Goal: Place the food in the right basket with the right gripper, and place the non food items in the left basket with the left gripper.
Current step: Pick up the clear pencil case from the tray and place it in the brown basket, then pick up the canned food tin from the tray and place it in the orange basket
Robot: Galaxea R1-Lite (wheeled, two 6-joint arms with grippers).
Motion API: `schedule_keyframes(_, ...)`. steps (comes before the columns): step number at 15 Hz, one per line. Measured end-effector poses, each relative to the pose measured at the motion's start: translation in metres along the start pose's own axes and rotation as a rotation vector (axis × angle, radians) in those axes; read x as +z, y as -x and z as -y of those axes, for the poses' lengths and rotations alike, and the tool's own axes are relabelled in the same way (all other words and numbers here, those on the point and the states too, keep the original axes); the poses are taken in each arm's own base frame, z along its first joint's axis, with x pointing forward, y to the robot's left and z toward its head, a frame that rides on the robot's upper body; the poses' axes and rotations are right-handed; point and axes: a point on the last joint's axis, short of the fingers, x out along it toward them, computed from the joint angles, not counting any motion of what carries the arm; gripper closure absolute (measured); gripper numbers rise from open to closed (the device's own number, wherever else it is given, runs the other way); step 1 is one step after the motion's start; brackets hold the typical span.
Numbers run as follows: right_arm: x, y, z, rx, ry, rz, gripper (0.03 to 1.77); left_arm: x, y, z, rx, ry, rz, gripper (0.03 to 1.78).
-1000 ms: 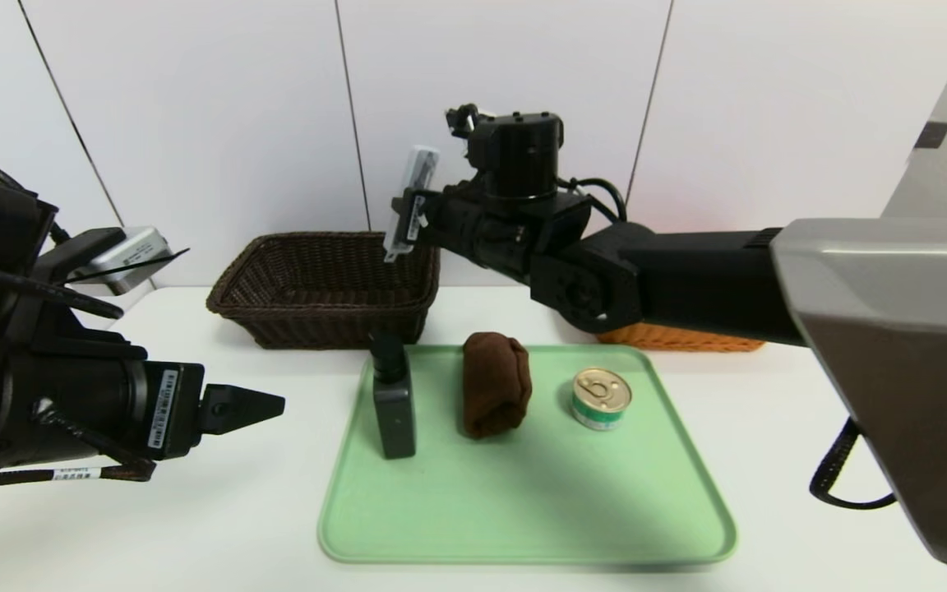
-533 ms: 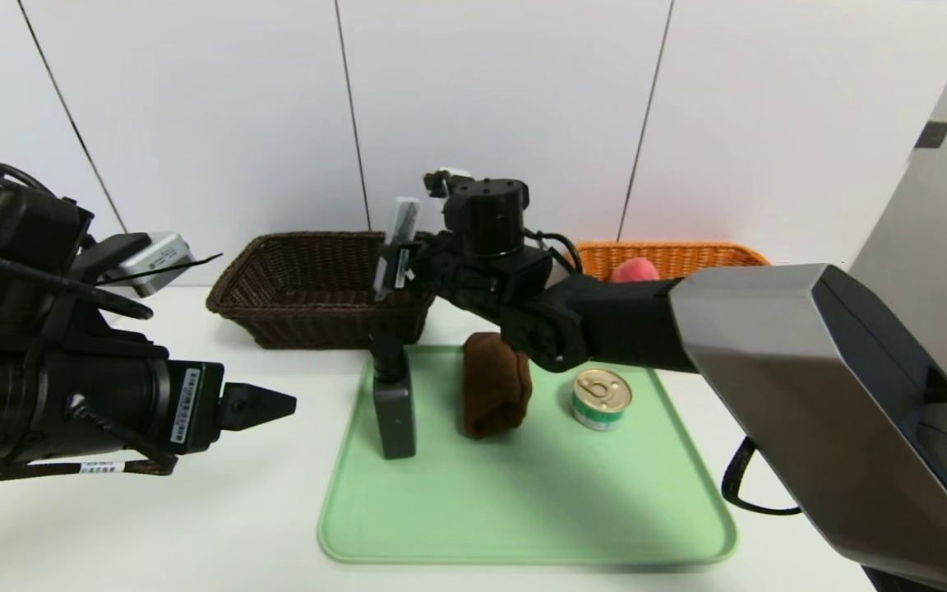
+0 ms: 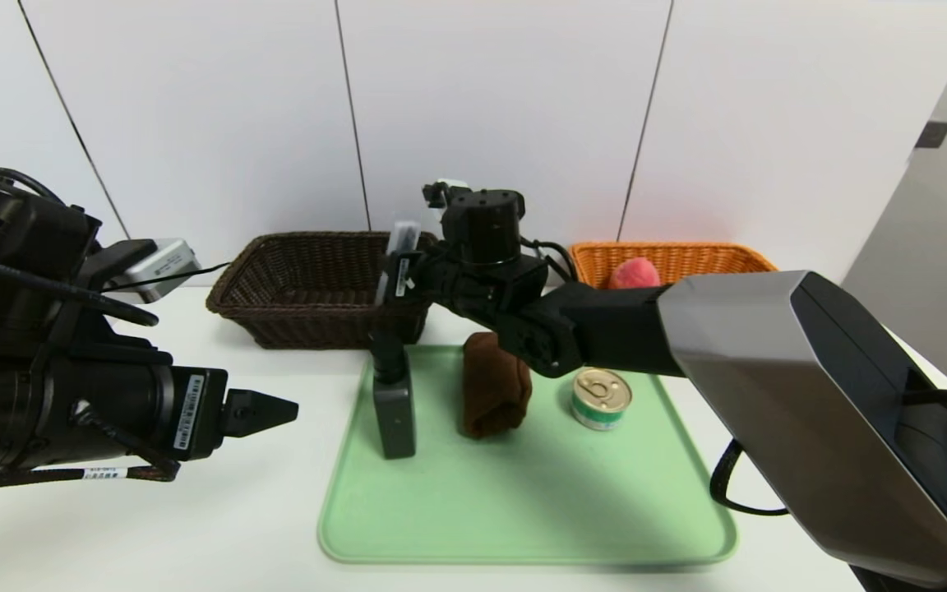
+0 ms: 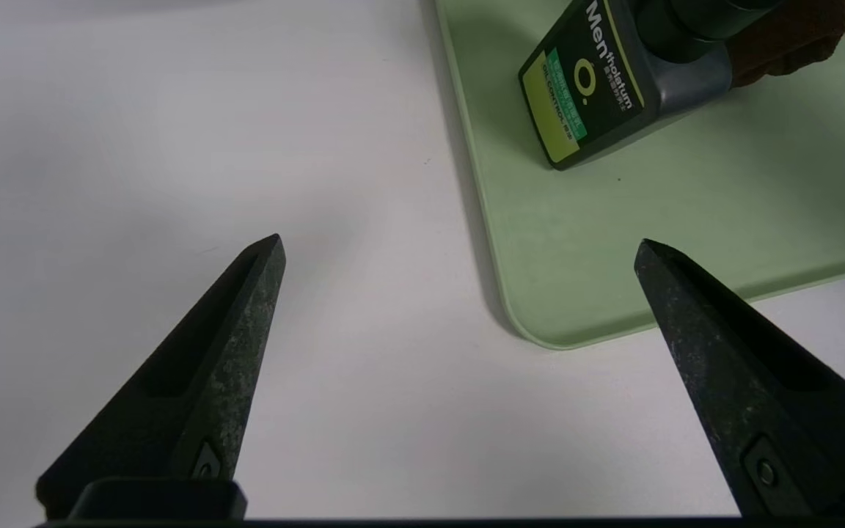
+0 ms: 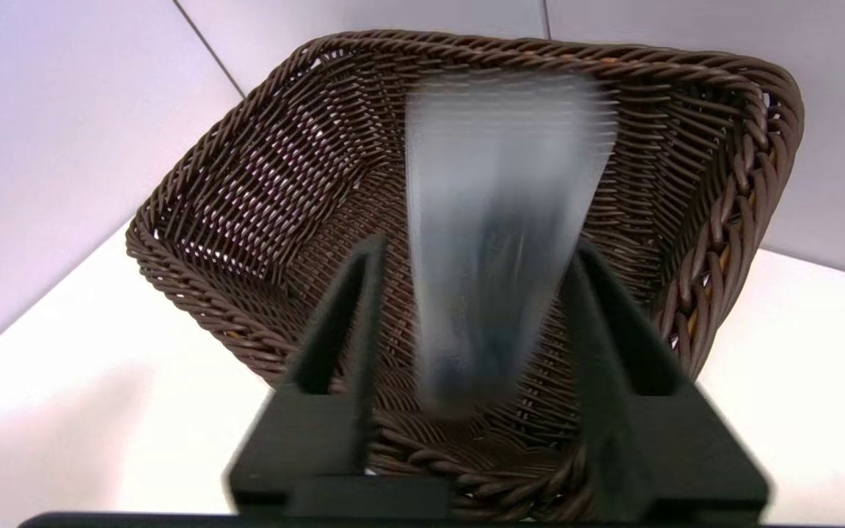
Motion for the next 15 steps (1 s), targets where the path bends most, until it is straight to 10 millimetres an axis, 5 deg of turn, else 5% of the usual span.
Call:
schedule_keyframes(8, 0.025, 0.007, -0.008, 0.015, 0.101, 0.164, 0.4, -0.002, 0.004, -0.001, 0.012, 0.0, 0.011, 0.12)
schedule_keyframes(11, 0.055, 0.027, -0.014, 0.006, 0.15, 0.166, 0.3, -0.004, 0.008, -0.001, 0.009, 0.0, 0.022, 0.12)
schedule_keyframes(15, 0.099, 0.065, -0.045, -0.048, 0.203, 0.236, 0.22, -0.004, 0.019, -0.002, -0.002, -0.004, 0.056, 0.12)
